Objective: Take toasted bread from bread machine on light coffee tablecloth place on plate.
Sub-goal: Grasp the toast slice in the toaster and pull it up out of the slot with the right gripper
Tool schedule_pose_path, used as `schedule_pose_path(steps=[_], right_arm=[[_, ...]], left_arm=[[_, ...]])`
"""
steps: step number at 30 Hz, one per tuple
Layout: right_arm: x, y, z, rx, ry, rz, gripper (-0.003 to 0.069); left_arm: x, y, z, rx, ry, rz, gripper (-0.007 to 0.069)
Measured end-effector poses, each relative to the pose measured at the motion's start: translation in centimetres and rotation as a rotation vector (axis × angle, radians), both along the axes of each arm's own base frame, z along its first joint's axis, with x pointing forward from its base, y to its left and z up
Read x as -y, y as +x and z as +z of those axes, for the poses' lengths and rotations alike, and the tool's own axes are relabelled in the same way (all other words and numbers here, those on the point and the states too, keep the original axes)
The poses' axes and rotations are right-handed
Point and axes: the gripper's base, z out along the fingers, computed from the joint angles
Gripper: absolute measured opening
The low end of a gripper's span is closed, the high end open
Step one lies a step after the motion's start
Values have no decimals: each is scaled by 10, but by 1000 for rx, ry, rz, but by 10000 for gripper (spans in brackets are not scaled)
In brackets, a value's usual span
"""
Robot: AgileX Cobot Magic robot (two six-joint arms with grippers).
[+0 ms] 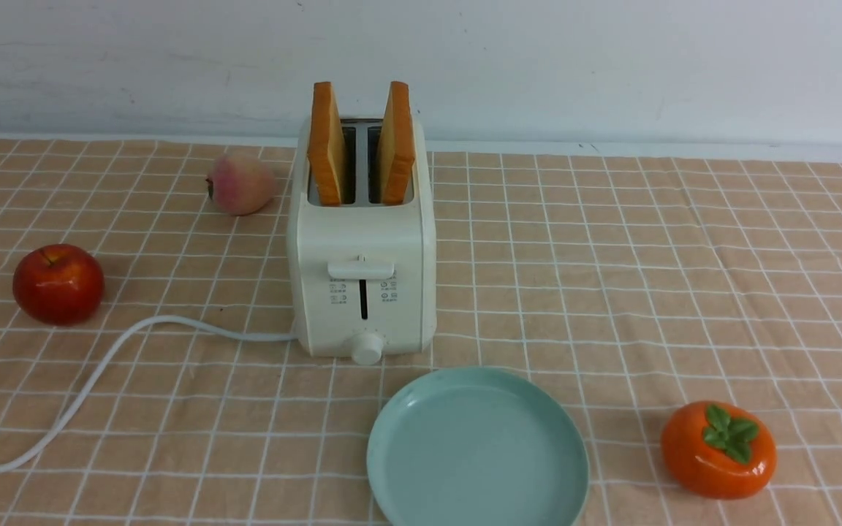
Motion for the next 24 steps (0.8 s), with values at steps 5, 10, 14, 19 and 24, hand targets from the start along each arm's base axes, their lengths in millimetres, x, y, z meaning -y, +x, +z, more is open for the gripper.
schedule_pose_path(steps=[5, 10, 14, 19, 24], right_arm=[[7, 32, 2, -353, 32, -67, 240], [5, 68, -25, -650, 55, -33, 240], [1, 90, -29, -673, 65, 10, 240], [-7, 110, -30, -649, 53, 69, 240], [-16, 138, -44, -726, 85, 124, 240]], left_arm=[[8, 29, 8, -201, 3, -68, 238], [18, 38, 3, -268, -45, -152, 238], [20, 41, -3, -337, -37, -173, 238], [23, 40, -24, -488, -35, -206, 238], [27, 36, -50, -645, -52, -246, 238]])
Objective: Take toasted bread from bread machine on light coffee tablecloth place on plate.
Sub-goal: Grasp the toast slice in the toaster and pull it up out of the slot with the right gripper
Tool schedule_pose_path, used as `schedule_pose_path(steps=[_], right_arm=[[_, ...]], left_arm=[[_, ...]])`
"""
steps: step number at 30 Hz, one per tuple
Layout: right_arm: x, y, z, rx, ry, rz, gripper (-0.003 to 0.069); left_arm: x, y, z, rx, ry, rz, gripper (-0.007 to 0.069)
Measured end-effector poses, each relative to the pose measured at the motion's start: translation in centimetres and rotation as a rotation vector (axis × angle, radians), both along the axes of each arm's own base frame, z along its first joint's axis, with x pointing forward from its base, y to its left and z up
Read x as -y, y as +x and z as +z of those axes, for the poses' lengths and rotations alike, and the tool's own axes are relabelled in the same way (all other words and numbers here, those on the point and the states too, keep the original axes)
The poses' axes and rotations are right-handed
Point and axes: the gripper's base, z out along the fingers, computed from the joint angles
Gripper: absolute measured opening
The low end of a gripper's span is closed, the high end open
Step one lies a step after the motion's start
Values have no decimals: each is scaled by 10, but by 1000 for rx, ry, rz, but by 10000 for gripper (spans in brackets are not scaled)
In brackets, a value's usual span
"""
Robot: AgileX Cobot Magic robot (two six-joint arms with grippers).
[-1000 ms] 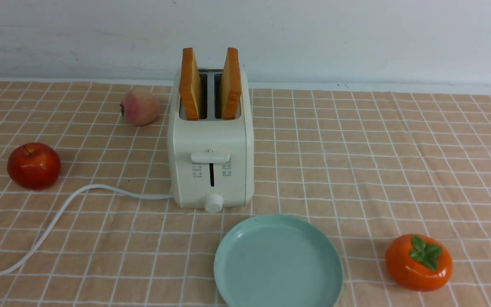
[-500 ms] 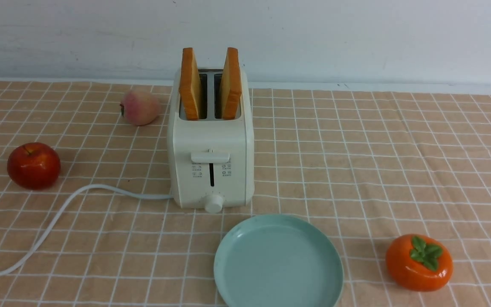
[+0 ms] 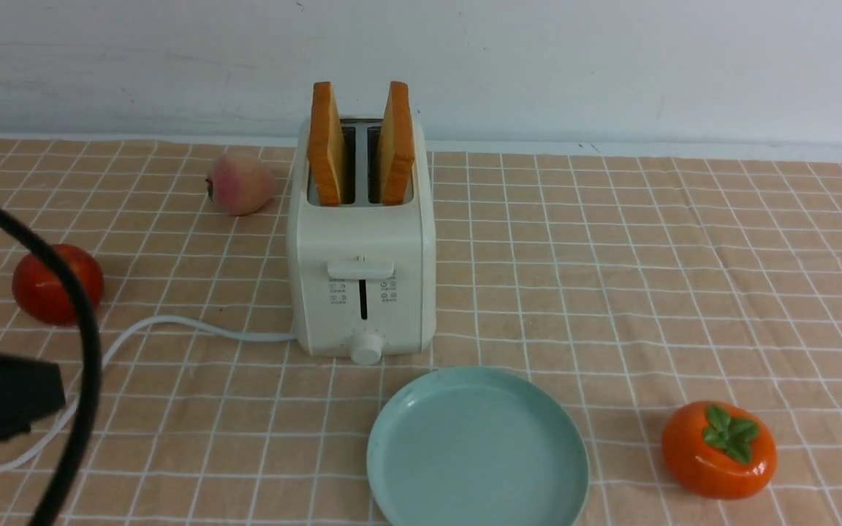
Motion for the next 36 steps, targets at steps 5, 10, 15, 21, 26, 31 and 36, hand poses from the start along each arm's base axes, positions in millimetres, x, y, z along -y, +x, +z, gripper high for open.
schedule_pose_path(steps=[5, 10, 15, 21, 26, 31, 36], right_arm=[[-36, 44, -37, -249, 65, 223, 240], [-83, 90, -52, -392, 90, 511, 240], [-131, 135, -43, -373, 76, 668, 275], [-200, 181, -16, -311, 0, 795, 388], [-226, 200, -9, -252, -44, 820, 452], [-243, 234, -31, -195, -68, 788, 495], [-250, 252, -62, -210, -88, 763, 496]], left_arm=[[2, -3, -20, -107, -2, -22, 238], [7, -5, -27, -139, -25, -54, 238], [14, -8, -28, -144, -27, -119, 238], [15, -9, -28, -149, -27, -130, 238], [15, -9, -28, -150, -27, -131, 238], [15, -10, -29, -156, -26, -133, 238], [15, -11, -30, -176, -21, -141, 238]])
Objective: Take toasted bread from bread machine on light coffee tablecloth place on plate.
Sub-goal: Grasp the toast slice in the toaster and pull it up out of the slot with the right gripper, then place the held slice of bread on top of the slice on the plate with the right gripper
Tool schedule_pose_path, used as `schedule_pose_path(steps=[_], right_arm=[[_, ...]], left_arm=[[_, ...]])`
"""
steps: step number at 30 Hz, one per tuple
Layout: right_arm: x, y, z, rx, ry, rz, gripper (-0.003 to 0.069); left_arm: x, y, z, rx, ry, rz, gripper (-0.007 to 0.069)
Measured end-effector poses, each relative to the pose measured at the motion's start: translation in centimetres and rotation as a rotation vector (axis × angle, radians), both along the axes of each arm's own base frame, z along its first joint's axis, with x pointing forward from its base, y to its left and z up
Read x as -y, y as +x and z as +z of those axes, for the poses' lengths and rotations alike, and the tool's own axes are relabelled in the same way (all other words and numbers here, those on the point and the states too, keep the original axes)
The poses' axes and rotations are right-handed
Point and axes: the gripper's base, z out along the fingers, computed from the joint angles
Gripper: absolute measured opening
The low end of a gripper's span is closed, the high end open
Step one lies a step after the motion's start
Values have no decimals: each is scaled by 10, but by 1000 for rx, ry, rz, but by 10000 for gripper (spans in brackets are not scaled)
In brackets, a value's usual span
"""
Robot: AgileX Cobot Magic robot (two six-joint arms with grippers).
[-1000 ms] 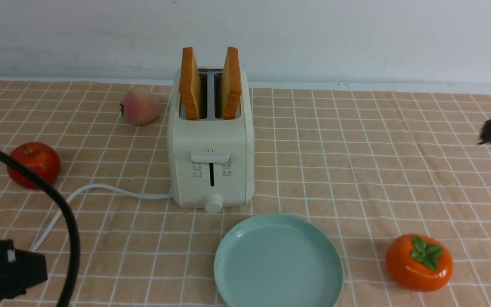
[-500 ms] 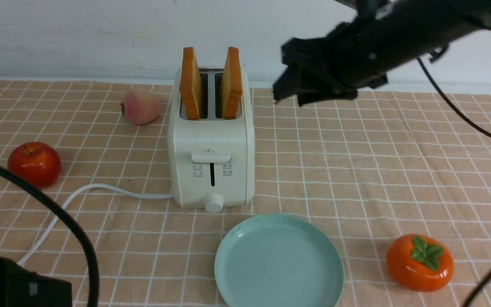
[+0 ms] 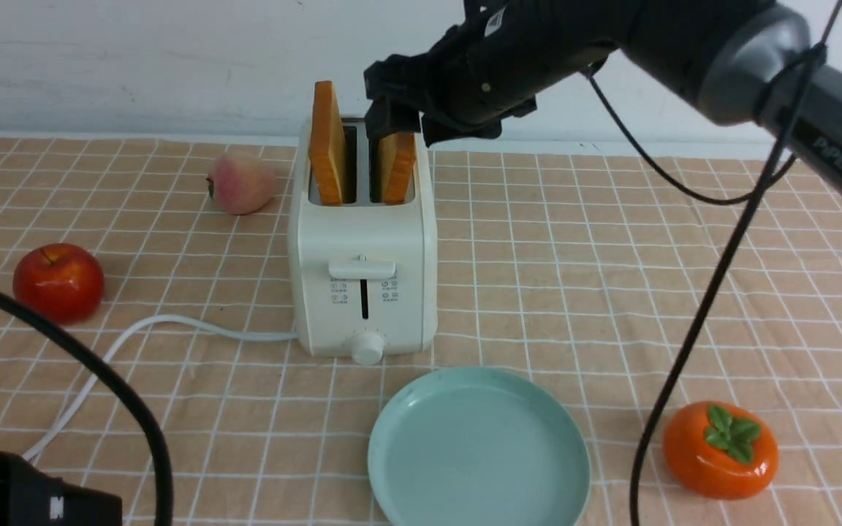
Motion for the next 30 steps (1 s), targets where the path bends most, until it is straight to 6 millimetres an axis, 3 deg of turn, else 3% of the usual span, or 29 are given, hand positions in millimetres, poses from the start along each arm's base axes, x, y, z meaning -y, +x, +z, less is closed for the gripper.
schedule_pose_path(steps=[7, 10, 14, 15, 19, 20, 22, 23, 25, 27, 30], right_arm=[[-3, 10, -16, 14, -13, -18, 463], [-3, 10, -15, 18, -11, -19, 362], [5, 5, -1, 41, -30, -14, 100], [5, 5, 1, 44, -29, -15, 100], [37, -14, 59, 162, -24, -35, 86], [38, -13, 59, 163, -26, -36, 86], [67, -37, 106, 234, -9, -62, 86], [68, -40, 109, 237, -8, -61, 86], [97, -68, 144, 273, -50, -74, 86], [117, -88, 160, 286, -119, -79, 86], [140, -104, 166, 244, -230, -114, 86]], left_arm=[[0, -1, -1, -14, 4, -6, 238], [0, -1, -1, -14, 4, -6, 238], [0, -2, -2, -26, 7, -11, 238], [0, -2, -2, -26, 7, -11, 238], [0, -4, -2, -42, 9, -19, 238], [0, -4, -2, -42, 8, -19, 238], [1, -4, -2, -47, -3, -22, 238], [1, -4, -2, -47, -4, -22, 238], [2, -4, -2, -49, -14, -23, 238], [2, -4, -2, -49, -17, -24, 238], [2, -4, -2, -50, -18, -24, 239]])
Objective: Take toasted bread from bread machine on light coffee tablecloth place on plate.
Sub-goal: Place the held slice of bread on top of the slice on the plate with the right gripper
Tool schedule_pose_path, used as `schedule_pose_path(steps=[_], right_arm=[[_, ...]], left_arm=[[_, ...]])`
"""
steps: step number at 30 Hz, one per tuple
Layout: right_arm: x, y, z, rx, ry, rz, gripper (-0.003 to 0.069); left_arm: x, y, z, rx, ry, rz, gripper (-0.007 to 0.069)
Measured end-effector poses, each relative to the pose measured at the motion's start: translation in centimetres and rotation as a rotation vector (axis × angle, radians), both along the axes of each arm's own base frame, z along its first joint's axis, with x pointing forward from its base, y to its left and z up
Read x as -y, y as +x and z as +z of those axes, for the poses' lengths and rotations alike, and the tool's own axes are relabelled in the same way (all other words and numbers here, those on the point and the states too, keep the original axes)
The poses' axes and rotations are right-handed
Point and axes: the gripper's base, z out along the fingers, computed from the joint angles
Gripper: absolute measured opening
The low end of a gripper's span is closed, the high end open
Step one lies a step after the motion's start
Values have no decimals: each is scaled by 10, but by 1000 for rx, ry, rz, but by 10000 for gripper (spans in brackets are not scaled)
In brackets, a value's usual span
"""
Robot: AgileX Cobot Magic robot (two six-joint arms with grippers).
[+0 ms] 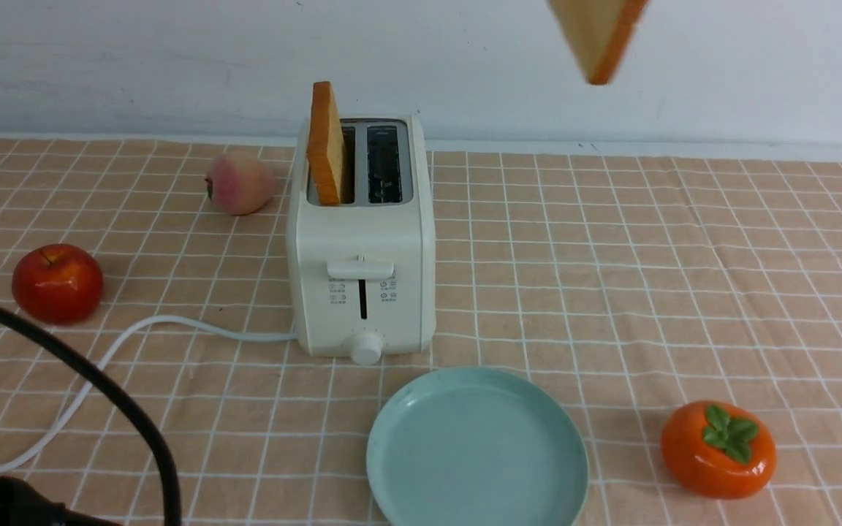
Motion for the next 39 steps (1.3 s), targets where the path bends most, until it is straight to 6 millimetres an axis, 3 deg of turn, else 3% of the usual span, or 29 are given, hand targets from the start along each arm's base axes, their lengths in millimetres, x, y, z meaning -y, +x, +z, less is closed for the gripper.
schedule_pose_path(steps=[2, 5, 6, 7, 8, 9, 12, 13, 14, 16, 20, 24, 30, 33, 39], right_arm=[[13, -8, -7, -38, -34, -57, 86], [16, -13, -28, -103, -37, -83, 86], [15, -14, -41, -146, -28, -86, 86], [12, -15, -68, -234, -4, -81, 86], [10, -14, -75, -258, 2, -77, 86], [4, -13, -105, -371, 45, -71, 86], [-10, -13, -160, -602, 156, -39, 86], [-11, -13, -164, -615, 163, -33, 86], [-18, -14, -185, -698, 205, 1, 86], [-27, -15, -206, -763, 280, 73, 86], [-40, -12, -240, -742, 347, 247, 86], [-47, -8, -263, -737, 403, 324, 86], [-48, -4, -274, -712, 382, 337, 118], [-47, -4, -274, -707, 363, 341, 181], [-40, -12, -243, -616, 271, 369, 472]], left_arm=[[0, 0, 0, -1, -2, -1, 239], [0, 0, 0, -1, -2, -1, 239], [0, 0, 0, -1, -2, -1, 239], [0, 0, 0, -3, -1, -2, 239], [0, 0, 0, -3, -1, -2, 239], [0, 0, 0, -5, -1, -2, 239], [0, -1, 0, -7, 0, -4, 239], [0, -1, 0, -7, 0, -4, 239], [0, -1, 0, -11, 1, -5, 239], [0, -1, 0, -11, 1, -5, 239], [0, -1, 0, -11, 1, -5, 239], [0, -1, -1, -11, 1, -6, 239], [0, -1, -1, -11, 1, -6, 239], [0, -1, 0, -11, 1, -6, 239], [2, -1, 1, -4, -27, -4, 239]])
